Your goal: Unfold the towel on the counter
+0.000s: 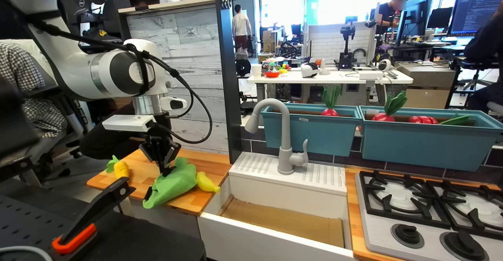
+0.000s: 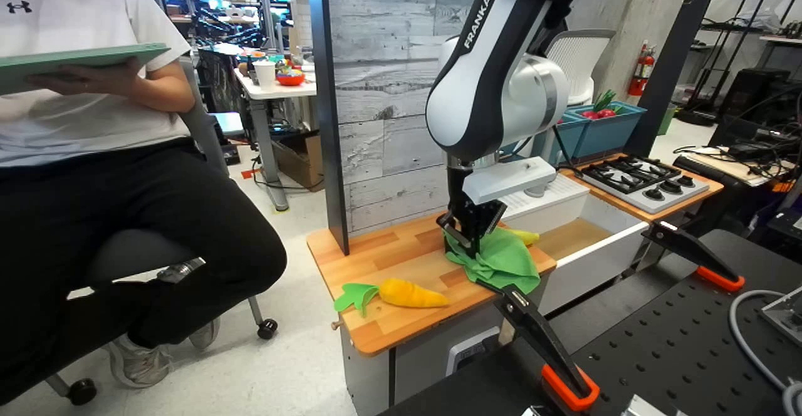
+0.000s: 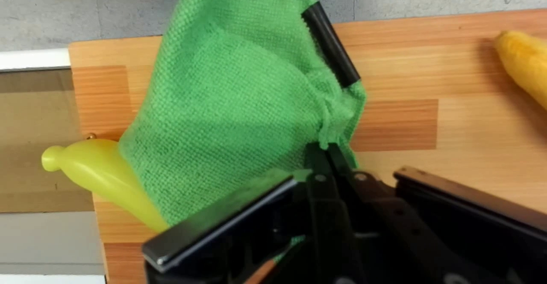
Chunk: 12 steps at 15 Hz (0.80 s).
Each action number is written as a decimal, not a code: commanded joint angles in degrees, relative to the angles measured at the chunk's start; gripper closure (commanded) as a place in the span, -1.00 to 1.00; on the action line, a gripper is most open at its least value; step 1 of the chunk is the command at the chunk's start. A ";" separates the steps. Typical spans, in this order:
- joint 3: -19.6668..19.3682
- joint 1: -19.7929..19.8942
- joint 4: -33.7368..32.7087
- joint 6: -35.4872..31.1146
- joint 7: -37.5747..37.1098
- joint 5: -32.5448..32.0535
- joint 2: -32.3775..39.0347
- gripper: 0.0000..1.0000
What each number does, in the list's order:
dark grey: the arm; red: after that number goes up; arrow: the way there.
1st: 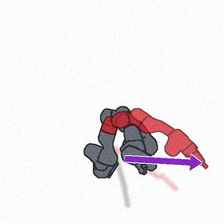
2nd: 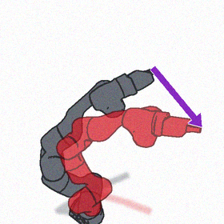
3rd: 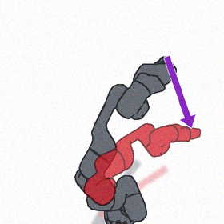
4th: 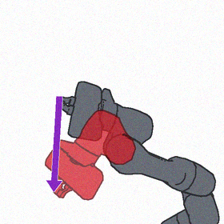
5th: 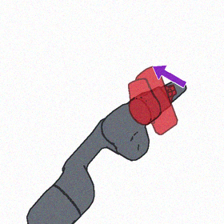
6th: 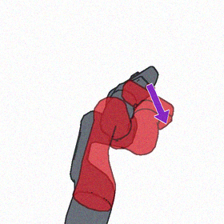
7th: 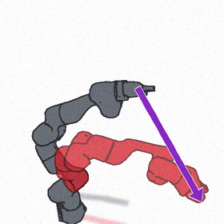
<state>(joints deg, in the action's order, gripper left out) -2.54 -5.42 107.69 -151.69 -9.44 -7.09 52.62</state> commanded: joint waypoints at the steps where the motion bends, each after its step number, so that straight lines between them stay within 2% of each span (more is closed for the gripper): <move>1: -0.31 -0.53 1.40 -0.38 1.20 0.77 -2.75 0.98; 6: -0.92 -2.36 3.60 -0.52 0.32 -0.18 -8.30 0.98; 12: -1.81 -6.99 2.59 1.48 -1.42 -2.35 -11.95 0.98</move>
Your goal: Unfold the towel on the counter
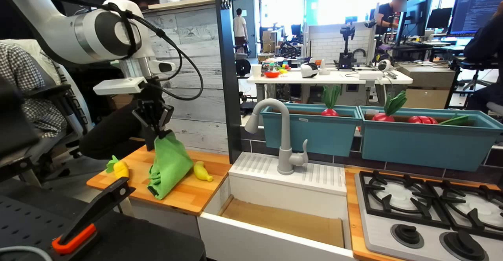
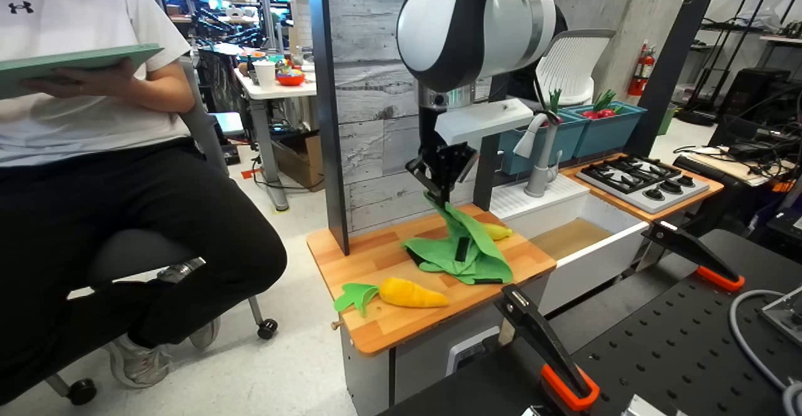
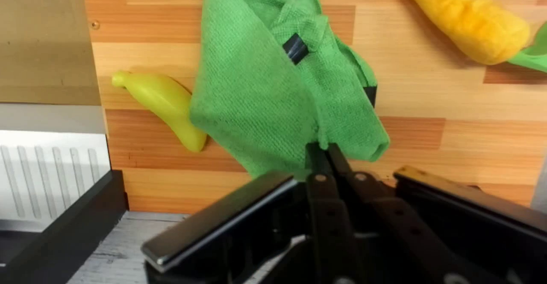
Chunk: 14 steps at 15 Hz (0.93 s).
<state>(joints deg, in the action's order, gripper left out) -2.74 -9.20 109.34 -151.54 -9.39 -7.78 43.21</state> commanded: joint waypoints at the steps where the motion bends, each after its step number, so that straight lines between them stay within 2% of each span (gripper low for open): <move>1: -1.74 -4.00 0.89 1.40 -1.70 -2.04 -3.13 0.98; 5: -1.95 -6.05 1.24 1.40 -2.80 -2.85 -5.57 0.98; 14: -2.47 -6.12 4.72 0.42 -5.53 -3.19 -13.48 0.98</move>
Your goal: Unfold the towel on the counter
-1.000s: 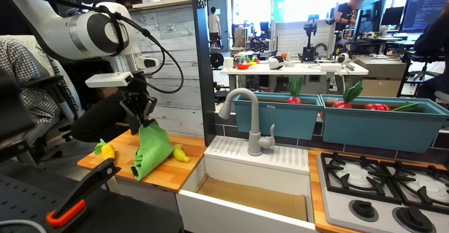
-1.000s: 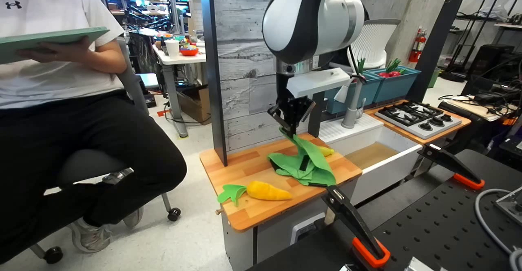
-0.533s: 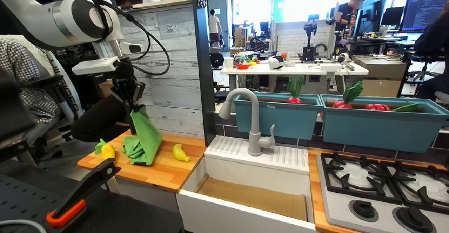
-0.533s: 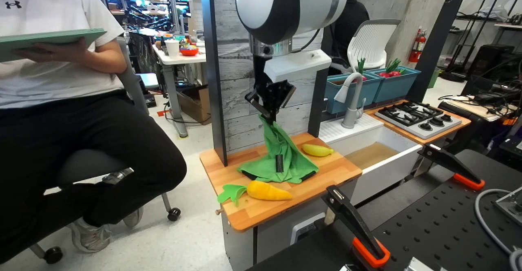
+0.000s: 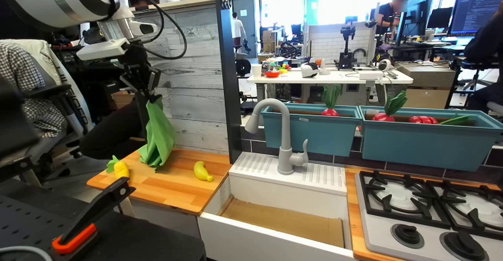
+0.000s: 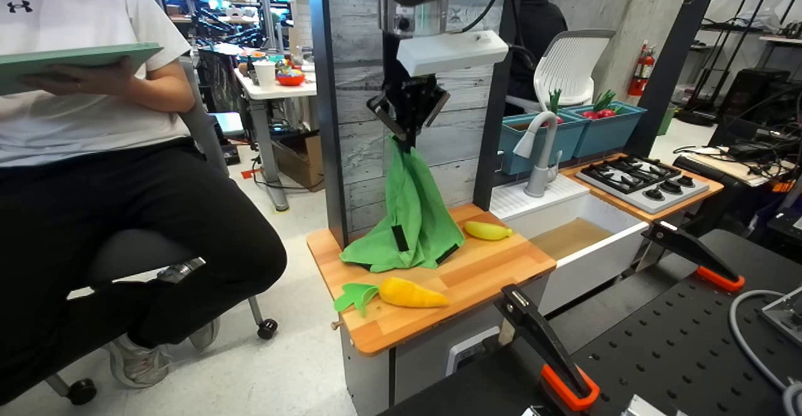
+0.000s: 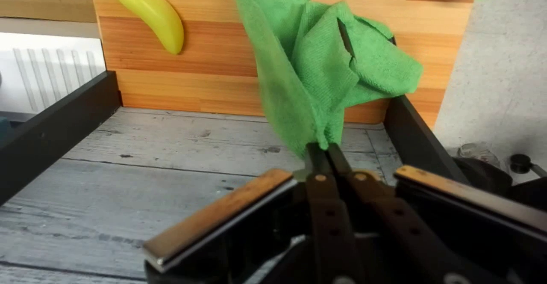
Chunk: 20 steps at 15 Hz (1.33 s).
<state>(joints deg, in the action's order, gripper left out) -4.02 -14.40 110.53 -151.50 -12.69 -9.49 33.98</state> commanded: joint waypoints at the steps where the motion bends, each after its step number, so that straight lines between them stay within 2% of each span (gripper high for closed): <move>1: -1.41 -0.96 4.26 0.32 -2.71 -1.76 -5.02 0.98; 5: -2.42 -0.27 8.26 -0.76 -3.56 -2.88 -5.64 0.98; 11: -3.82 1.91 14.26 -3.10 -2.50 -2.80 -2.90 0.98; 20: -5.53 7.22 19.99 -12.08 -0.46 -0.22 3.48 0.98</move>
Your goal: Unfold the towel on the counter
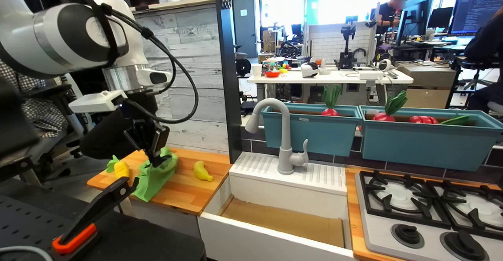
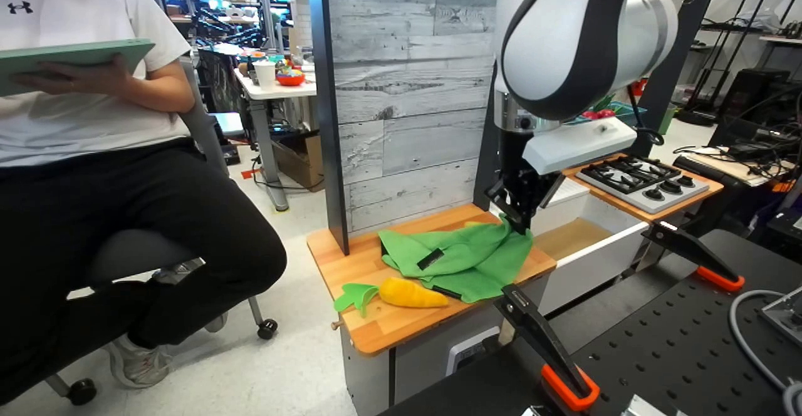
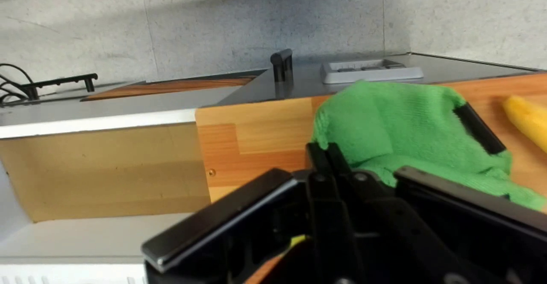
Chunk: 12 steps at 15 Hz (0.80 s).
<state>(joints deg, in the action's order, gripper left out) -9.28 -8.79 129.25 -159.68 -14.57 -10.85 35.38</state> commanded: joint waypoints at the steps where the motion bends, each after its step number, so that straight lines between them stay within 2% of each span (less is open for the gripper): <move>1: -0.10 2.42 1.19 -4.61 1.93 1.57 3.14 0.98; 4: 0.28 4.51 -0.04 -6.34 3.46 2.33 6.64 0.98; 5: 0.00 4.69 -0.56 -6.53 3.51 2.57 7.73 0.87; 6: 0.08 5.09 -0.89 -6.51 3.85 3.03 8.36 0.41; 8: -0.41 4.82 -1.45 -6.43 3.80 3.41 9.31 0.33; 12: -0.65 4.43 -2.48 -5.89 3.75 3.93 10.03 -0.23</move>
<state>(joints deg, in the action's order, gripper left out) -9.53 -4.03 127.90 -164.46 -12.31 -8.49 44.40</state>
